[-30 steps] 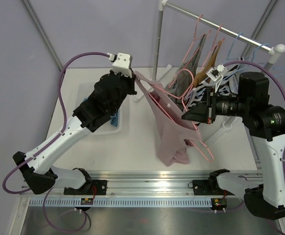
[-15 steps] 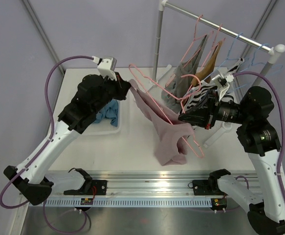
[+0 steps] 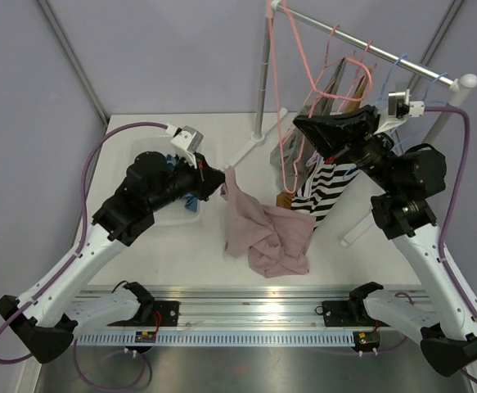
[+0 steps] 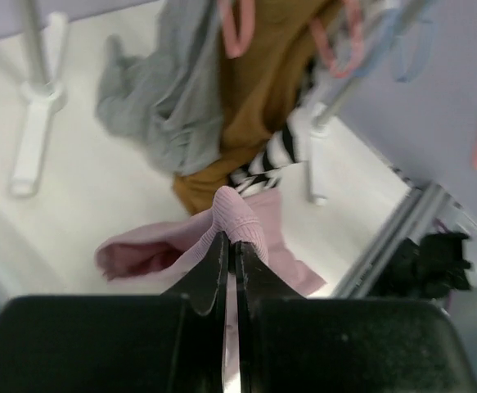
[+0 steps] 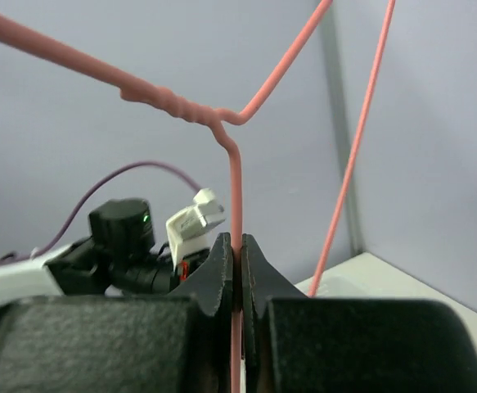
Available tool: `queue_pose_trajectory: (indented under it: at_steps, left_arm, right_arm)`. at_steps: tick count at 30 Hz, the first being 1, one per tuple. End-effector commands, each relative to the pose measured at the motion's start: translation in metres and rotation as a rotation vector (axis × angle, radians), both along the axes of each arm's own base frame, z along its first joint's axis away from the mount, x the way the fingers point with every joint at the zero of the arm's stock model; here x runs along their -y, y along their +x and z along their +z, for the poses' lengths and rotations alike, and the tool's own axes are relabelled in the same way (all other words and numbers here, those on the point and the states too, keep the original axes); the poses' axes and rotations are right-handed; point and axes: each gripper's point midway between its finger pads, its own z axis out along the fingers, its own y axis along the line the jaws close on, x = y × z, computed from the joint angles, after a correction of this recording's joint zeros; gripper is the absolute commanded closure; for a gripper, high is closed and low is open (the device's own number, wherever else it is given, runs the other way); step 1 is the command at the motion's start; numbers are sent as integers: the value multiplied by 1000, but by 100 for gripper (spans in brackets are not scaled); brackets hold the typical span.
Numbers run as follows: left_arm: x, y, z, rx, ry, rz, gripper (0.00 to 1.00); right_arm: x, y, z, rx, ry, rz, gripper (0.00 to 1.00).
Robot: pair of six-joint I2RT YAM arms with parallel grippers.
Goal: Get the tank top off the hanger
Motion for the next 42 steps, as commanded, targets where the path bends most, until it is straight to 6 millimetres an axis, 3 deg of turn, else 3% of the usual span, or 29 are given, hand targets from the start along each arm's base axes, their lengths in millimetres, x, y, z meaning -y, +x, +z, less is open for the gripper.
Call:
queue_pose_trajectory:
  at_steps: [1, 2, 5, 6, 7, 9, 10, 11, 13, 16, 19, 21, 26, 30, 34, 35, 36, 38, 42]
  left_arm:
    - [-25, 33, -27, -75, 78, 244, 100]
    - [-29, 36, -34, -96, 107, 273, 100]
    - [-24, 41, -48, -130, 143, 265, 100]
    - [-23, 43, -54, -148, 154, 274, 100]
    - [-23, 44, -56, -156, 161, 276, 100]
    - [-20, 44, -57, -163, 167, 262, 95]
    - [-18, 44, -61, -174, 177, 254, 92]
    - [-13, 41, -60, -181, 172, 218, 90]
    - [-6, 37, -60, -193, 171, 178, 75]
    - [-3, 30, -56, -186, 197, 163, 31]
    - [-2, 20, -53, -172, 225, 159, 14]
    - [-10, 15, -53, -170, 247, 183, 1]
    - [-32, 0, -55, -163, 284, 218, 1]
    - [-47, -8, -57, -163, 301, 242, 1]
    - [-54, -13, -59, -161, 316, 245, 1]
    - [-54, -14, -59, -162, 317, 244, 1]
    - [-55, -14, -60, -161, 320, 245, 1]
    - [-55, -14, -60, -159, 319, 246, 1]
    - [-54, -17, -61, -161, 319, 235, 1]
  right_arm:
    - [54, -1, 60, 29, 122, -321, 100]
    - [53, 12, 22, -158, 0, -357, 100]
    - [73, -15, 5, -321, -131, -412, 100]
    - [82, -31, 12, -329, -135, -419, 100]
    - [93, -42, -12, -451, -171, -448, 100]
    - [107, -63, -17, -505, -177, -472, 100]
    - [119, -75, -34, -574, -194, -509, 100]
    - [127, -83, -37, -592, -195, -532, 100]
    - [152, -102, -45, -637, -179, -615, 100]
    - [174, -117, -47, -662, -134, -690, 100]
    - [176, -120, -50, -695, -121, -693, 100]
    - [175, -114, -51, -716, -98, -700, 100]
    - [163, -80, -56, -766, -71, -716, 100]
    - [170, -50, -55, -779, -46, -818, 100]
    - [168, -16, -58, -801, -122, -901, 100]
    - [170, -14, -49, -790, -114, -914, 100]
    - [163, 1, -58, -827, -169, -928, 100]
    - [162, 9, -46, -815, -170, -939, 100]
    - [167, 34, -43, -819, -204, -1031, 100]
